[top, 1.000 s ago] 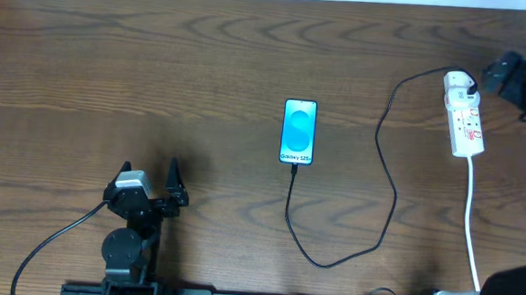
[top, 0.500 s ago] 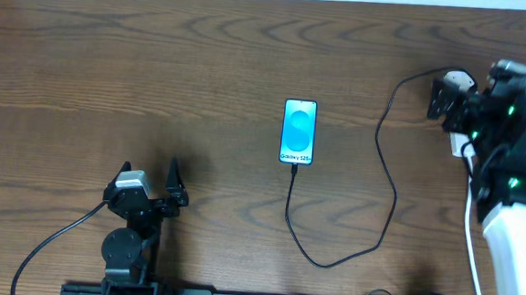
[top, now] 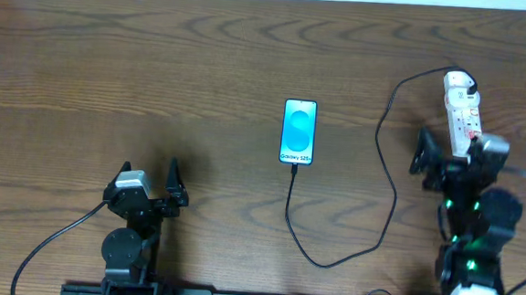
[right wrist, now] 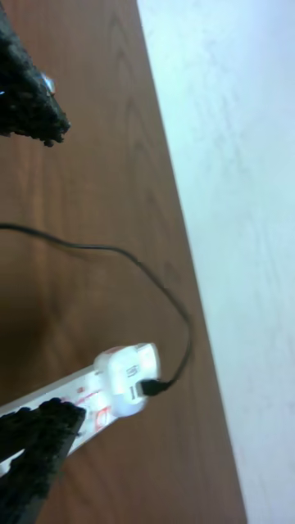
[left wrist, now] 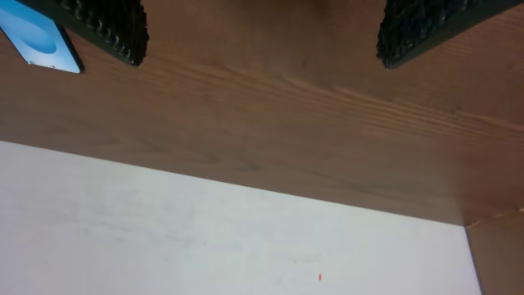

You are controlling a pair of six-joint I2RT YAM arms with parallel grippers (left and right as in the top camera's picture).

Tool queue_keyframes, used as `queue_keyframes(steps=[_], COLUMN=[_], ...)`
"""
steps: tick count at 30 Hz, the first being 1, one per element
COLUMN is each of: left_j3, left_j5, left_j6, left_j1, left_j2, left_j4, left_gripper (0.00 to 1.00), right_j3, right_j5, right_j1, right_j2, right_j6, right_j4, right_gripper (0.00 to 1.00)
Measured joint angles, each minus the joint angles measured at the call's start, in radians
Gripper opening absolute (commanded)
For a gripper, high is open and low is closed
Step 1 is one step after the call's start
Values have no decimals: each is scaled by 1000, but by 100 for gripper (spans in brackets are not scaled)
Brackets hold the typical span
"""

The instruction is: Plug charger to phone and switch on socket

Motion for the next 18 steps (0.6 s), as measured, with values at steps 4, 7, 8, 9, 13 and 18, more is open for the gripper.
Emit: queue_keyframes(steps=[4, 7, 8, 9, 13, 18], left_j3=[0, 0, 0, 0, 0, 0], left_j5=[0, 0, 0, 0, 0, 0], left_j6=[0, 0, 0, 0, 0, 0], left_j1=[0, 0, 0, 0, 0, 0], left_j2=[0, 0, 0, 0, 0, 0], left_j4=[0, 0, 0, 0, 0, 0], left_gripper=[89, 89, 89, 89, 89, 89], right_j3=[-121, -196, -208, -216, -226, -226], right_j5=[31, 58, 68, 83, 131, 186], right_j1=[20, 42, 47, 56, 91, 120], right_j2=[-116, -203, -227, -252, -313, -383], right_j6=[1, 0, 0, 0, 0, 0], right_j4=[20, 41, 27, 1, -58, -158], right_gripper=[99, 99, 99, 99, 99, 99])
